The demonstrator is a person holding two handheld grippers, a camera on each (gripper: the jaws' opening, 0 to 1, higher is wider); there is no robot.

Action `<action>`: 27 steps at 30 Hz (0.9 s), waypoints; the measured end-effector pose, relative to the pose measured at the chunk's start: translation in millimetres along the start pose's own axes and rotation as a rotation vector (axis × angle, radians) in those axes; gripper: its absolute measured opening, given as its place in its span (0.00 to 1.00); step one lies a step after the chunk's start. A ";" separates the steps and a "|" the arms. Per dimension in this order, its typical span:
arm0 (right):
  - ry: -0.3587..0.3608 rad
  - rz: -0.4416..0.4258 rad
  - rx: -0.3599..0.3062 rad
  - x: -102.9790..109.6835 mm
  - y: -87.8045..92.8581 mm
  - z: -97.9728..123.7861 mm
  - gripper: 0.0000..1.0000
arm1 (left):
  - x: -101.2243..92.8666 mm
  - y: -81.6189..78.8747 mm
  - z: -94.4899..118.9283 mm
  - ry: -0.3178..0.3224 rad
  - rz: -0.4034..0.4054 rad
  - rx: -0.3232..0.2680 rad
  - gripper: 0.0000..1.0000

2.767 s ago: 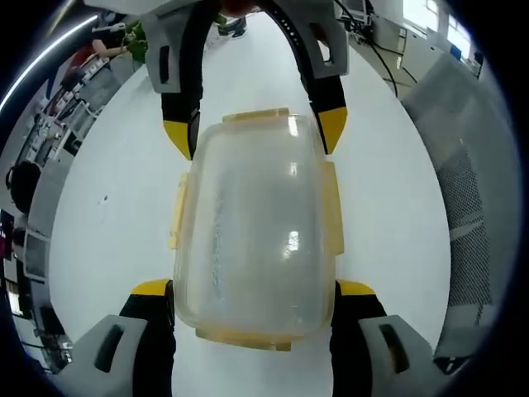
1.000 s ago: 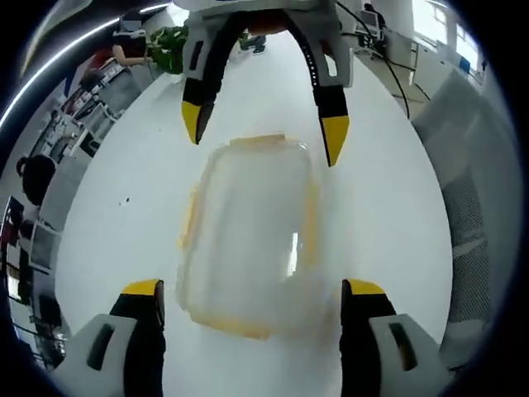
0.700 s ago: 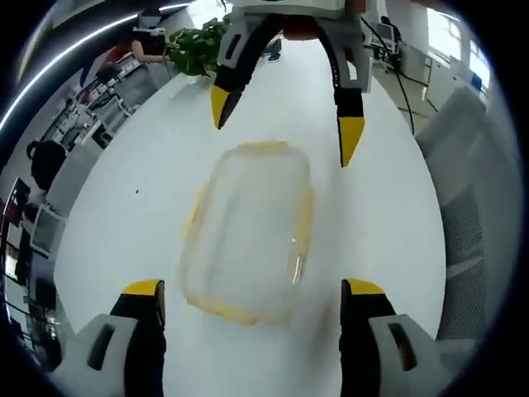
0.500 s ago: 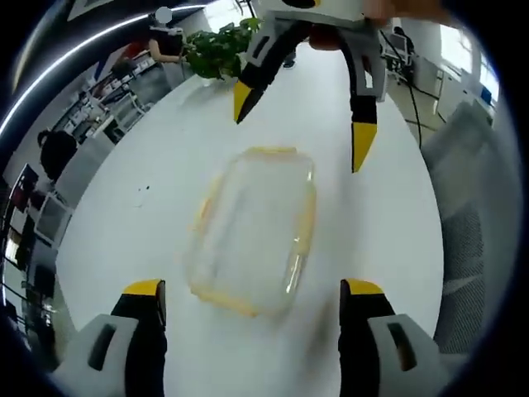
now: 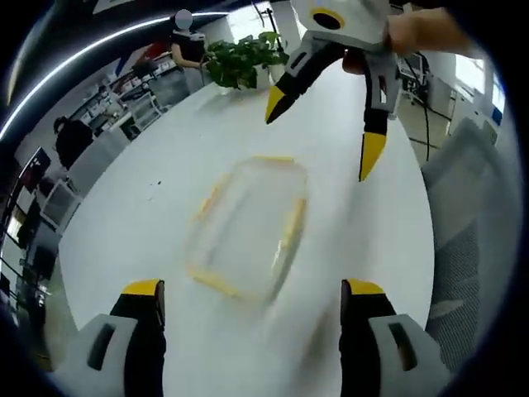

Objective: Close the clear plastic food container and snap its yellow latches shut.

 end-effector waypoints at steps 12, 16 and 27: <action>0.089 -0.058 -0.068 10.8 3.9 16.4 0.80 | -4.7 6.7 20.4 -0.100 0.086 -0.071 0.90; 0.106 -0.070 -0.080 13.8 4.9 21.3 0.79 | -9.5 7.6 23.7 -0.111 0.120 -0.083 0.90; 0.125 -0.107 -0.122 30.6 15.9 37.0 0.79 | -26.0 9.3 38.2 -0.127 0.205 -0.142 0.90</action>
Point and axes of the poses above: the point that each gripper's makers call its tool centre point, and the gripper's own axes: z roughly backward along the fingers, x roughly to its left, y roughly out of its underside, the point moved 4 cm from there along z, roughly backward along the fingers, and after that the axes turned 13 degrees about -x, right-handed, at the moved point
